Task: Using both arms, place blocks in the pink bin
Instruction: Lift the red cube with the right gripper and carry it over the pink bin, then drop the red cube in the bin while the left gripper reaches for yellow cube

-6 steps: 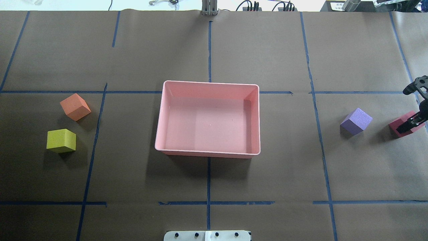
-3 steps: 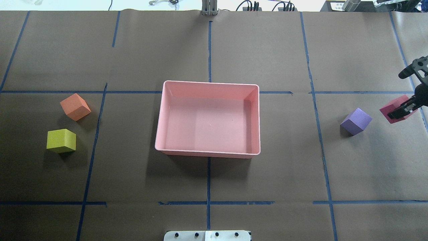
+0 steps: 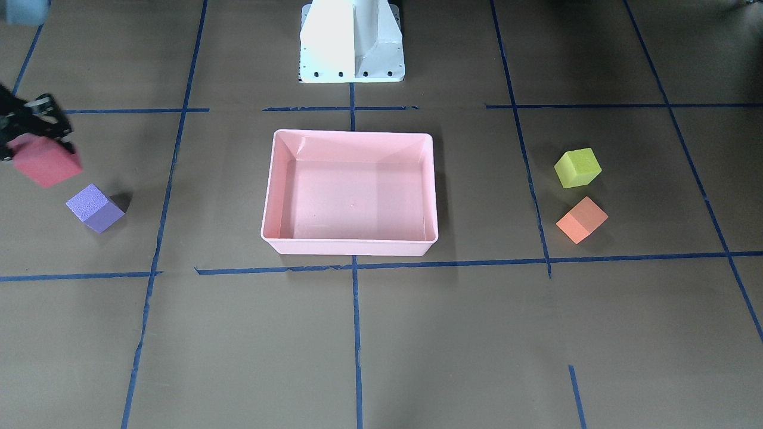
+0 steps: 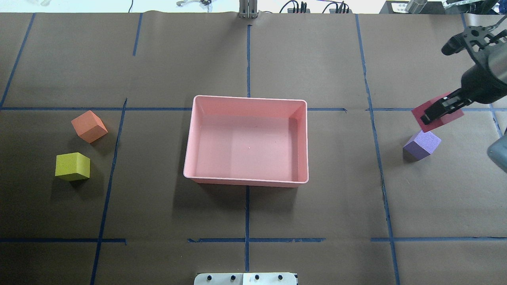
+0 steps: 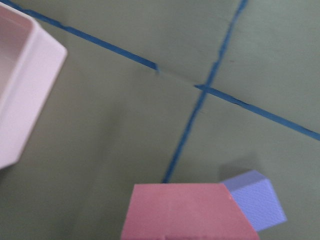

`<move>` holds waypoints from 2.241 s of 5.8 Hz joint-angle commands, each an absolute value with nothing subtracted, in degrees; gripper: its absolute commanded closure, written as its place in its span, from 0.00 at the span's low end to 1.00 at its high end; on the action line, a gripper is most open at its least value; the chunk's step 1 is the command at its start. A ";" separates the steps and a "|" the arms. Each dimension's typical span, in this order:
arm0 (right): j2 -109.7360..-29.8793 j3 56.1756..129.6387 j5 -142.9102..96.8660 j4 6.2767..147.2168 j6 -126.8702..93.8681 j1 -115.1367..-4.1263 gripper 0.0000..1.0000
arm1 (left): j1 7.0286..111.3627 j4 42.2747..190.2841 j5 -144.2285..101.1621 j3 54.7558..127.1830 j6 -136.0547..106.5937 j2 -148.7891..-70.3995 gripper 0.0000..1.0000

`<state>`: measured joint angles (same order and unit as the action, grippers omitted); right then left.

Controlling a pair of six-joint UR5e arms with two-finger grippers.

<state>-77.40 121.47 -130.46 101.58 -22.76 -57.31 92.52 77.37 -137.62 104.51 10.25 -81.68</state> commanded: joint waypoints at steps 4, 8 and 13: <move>-54.67 105.87 -110.45 90.16 -68.04 -30.18 1.00 | 75.04 101.08 -142.38 104.50 -22.28 -82.27 0.00; -50.28 98.00 -104.87 85.08 -77.43 -27.08 0.00 | 53.13 114.43 -130.31 103.45 -62.53 -86.65 0.00; -56.02 110.25 -111.92 87.00 -76.47 -35.29 0.00 | 48.96 114.35 -128.59 100.65 -62.84 -89.47 0.00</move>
<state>-52.49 105.53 -108.07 86.04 -76.91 -31.88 49.53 114.34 -129.30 101.66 -62.83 -89.14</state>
